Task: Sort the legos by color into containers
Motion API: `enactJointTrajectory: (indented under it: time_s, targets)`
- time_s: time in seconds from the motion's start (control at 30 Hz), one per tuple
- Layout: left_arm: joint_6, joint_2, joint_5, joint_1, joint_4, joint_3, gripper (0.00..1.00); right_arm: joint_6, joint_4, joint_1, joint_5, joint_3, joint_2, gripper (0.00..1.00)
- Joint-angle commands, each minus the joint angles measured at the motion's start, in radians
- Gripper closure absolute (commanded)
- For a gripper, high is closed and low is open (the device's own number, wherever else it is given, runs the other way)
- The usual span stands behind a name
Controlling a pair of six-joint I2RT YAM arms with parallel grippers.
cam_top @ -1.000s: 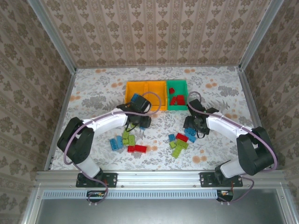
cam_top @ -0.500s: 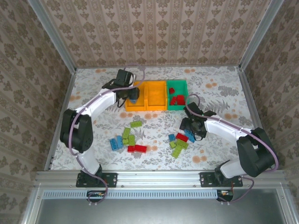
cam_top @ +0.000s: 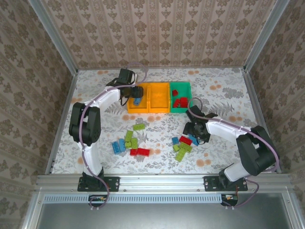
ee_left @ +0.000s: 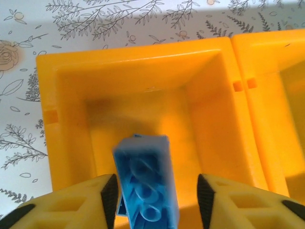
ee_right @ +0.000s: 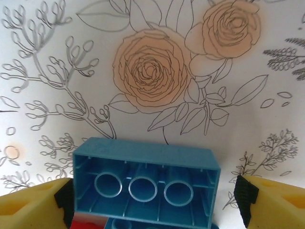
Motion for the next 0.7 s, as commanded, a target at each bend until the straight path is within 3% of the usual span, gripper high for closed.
enactJointTrajectory:
  time_s: [0.0,0.27,0.43,0.57,0.67]
  targets:
    - [0.0,-0.022,0.031,-0.001,0.032,-0.025,0.41,0.01,-0.023,0.005,-0.011,0.035,0.034,0.15]
    - [-0.005,-0.148,0.023,-0.043,0.07,-0.143,0.2,-0.013,-0.036,0.009,0.028,0.066,0.03,0.37]
    - [-0.022,-0.235,0.003,-0.054,0.092,-0.211,0.0,-0.052,-0.059,0.011,0.078,0.1,-0.061,0.41]
    - [-0.033,-0.279,-0.015,-0.055,0.097,-0.258,0.0,-0.079,-0.022,0.011,0.063,0.138,-0.11,0.43]
    - [-0.048,-0.312,-0.033,-0.055,0.103,-0.303,0.0,-0.103,0.071,0.012,-0.024,0.168,-0.138,0.43]
